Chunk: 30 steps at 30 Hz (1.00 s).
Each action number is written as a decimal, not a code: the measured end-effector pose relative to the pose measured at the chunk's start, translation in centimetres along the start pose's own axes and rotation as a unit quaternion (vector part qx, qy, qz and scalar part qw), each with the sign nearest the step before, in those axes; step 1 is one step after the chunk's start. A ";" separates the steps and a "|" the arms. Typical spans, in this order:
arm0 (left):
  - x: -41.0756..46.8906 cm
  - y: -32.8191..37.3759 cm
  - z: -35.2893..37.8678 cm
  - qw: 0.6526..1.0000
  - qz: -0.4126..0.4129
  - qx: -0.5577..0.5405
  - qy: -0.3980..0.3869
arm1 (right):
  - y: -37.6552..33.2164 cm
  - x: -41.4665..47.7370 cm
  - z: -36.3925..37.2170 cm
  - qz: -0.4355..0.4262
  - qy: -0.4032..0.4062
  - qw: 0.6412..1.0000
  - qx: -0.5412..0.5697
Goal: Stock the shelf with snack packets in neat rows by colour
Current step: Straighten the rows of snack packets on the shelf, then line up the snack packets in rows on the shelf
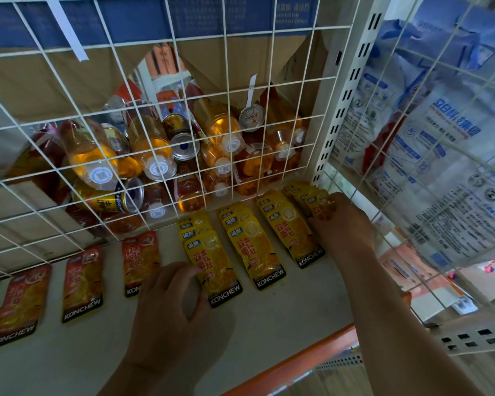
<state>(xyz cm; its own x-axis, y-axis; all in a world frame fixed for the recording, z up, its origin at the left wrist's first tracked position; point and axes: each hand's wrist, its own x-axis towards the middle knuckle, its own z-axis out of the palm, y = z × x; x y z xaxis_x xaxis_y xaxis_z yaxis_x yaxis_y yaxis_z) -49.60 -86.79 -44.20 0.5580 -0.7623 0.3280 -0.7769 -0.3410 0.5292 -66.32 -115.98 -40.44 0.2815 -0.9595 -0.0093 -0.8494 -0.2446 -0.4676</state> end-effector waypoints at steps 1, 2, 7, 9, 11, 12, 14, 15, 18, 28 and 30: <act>0.0 0.0 0.0 1.000 0.000 -0.002 0.002 | 0.1 -0.1 0.0 0.001 0.001 1.000 0.006; 0.0 0.1 0.0 1.000 0.001 -0.004 0.004 | 0.2 -0.4 -0.2 0.002 0.001 1.000 0.013; 0.0 0.3 -0.1 1.000 0.007 -0.012 0.017 | 0.7 -1.6 -0.5 -0.016 0.042 0.996 0.080; 0.1 0.4 -0.2 1.000 0.012 -0.015 0.023 | 0.8 -2.6 -0.3 -0.075 0.104 0.989 0.068; 0.1 0.4 -0.1 0.999 0.019 -0.010 0.029 | 0.5 -3.8 0.1 -0.129 0.108 0.985 0.044; 0.1 0.4 -0.1 0.999 0.023 -0.008 0.031 | 0.2 -4.5 0.4 -0.138 0.083 0.986 0.046; 0.1 0.4 0.0 0.999 0.026 -0.006 0.033 | -0.3 -5.2 1.3 -0.146 0.042 0.988 0.035; 0.1 0.4 0.0 0.999 0.026 -0.004 0.032 | -0.6 -5.5 1.7 -0.150 0.034 0.988 0.019; 0.1 0.2 0.0 0.999 0.030 -0.002 0.032 | -1.2 -5.9 2.3 -0.144 0.013 0.989 0.001; 0.1 0.2 0.1 0.999 0.029 -0.003 0.034 | -1.6 -6.1 2.3 -0.124 0.017 0.992 -0.006; 0.1 0.2 0.0 0.999 0.031 -0.005 0.036 | -1.6 -6.0 2.3 -0.121 0.016 0.993 -0.004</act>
<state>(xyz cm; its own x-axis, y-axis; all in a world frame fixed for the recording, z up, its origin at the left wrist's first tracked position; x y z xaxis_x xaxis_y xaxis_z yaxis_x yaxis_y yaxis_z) -49.74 -86.95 -44.10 0.5286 -0.7404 0.4152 -0.8079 -0.2887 0.5137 -65.65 -109.50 -41.72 0.4625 -0.8770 0.1305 -0.7630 -0.4686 -0.4452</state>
